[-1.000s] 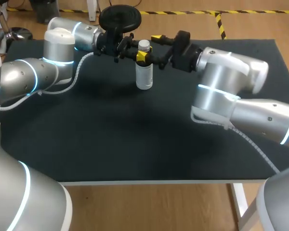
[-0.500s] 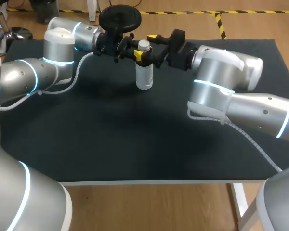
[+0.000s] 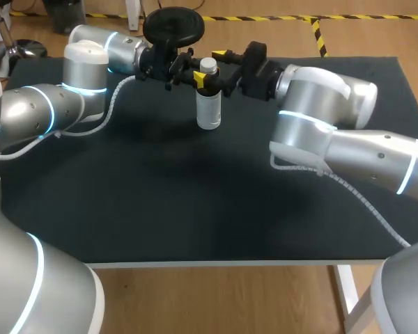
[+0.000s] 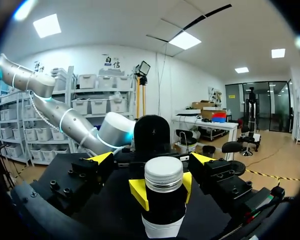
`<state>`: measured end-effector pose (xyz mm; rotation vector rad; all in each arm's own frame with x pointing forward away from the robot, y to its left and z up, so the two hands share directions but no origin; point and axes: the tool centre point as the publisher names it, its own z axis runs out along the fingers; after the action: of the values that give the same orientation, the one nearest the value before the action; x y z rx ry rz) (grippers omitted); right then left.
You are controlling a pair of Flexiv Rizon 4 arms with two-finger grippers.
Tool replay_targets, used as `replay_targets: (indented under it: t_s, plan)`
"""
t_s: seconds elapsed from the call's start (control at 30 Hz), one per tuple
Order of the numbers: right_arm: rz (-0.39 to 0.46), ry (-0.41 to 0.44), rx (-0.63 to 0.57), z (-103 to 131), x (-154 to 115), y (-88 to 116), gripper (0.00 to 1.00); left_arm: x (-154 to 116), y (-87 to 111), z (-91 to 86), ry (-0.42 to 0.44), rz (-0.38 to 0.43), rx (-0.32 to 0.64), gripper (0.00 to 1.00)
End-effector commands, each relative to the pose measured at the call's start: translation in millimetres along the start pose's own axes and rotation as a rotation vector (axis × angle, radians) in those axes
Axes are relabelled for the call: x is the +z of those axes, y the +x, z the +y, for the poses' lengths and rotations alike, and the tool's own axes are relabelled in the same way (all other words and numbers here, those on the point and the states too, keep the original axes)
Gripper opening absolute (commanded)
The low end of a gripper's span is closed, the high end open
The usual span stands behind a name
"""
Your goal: Unscrew the bottle cap
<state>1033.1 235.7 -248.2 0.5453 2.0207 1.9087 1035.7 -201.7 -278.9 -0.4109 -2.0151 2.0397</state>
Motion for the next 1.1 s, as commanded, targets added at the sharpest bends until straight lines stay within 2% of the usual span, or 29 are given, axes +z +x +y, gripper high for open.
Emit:
replay_targets:
  t_s: [0.03,0.07,0.27,0.3,0.53,0.63,0.83,1.1]
  plan:
    - [0.007,-0.001,0.002,-2.8,1.4,-3.0,0.74,-0.5,-0.5,-0.7,-0.002,0.002,0.001,0.00]
    - [0.010,-0.001,0.003,-2.9,1.5,-3.4,0.49,-0.5,-0.5,-0.7,-0.002,0.002,0.001,0.00]
    - [0.028,0.000,0.003,-3.7,2.7,-3.8,0.04,-0.5,-0.5,-0.7,-0.002,0.002,0.001,0.00]
    - [0.030,0.001,0.003,-3.7,2.8,-3.9,0.00,-0.5,-0.5,-0.7,-0.002,0.002,0.001,0.00]
    - [0.072,0.008,0.009,-3.9,1.9,-7.0,0.00,-0.5,-0.5,-0.7,-0.002,0.002,0.001,0.00]
    - [0.128,0.014,0.019,-6.2,0.2,-11.3,0.00,-0.5,-0.5,-0.7,-0.002,0.002,0.001,0.00]
    - [0.336,0.005,0.023,-6.1,-0.4,-22.2,0.00,-0.5,-0.5,-0.7,-0.002,0.002,0.001,0.00]
    - [0.625,-0.055,-0.003,-0.2,-1.4,-27.8,0.00,-0.5,-0.5,-0.7,-0.002,0.002,0.001,0.00]
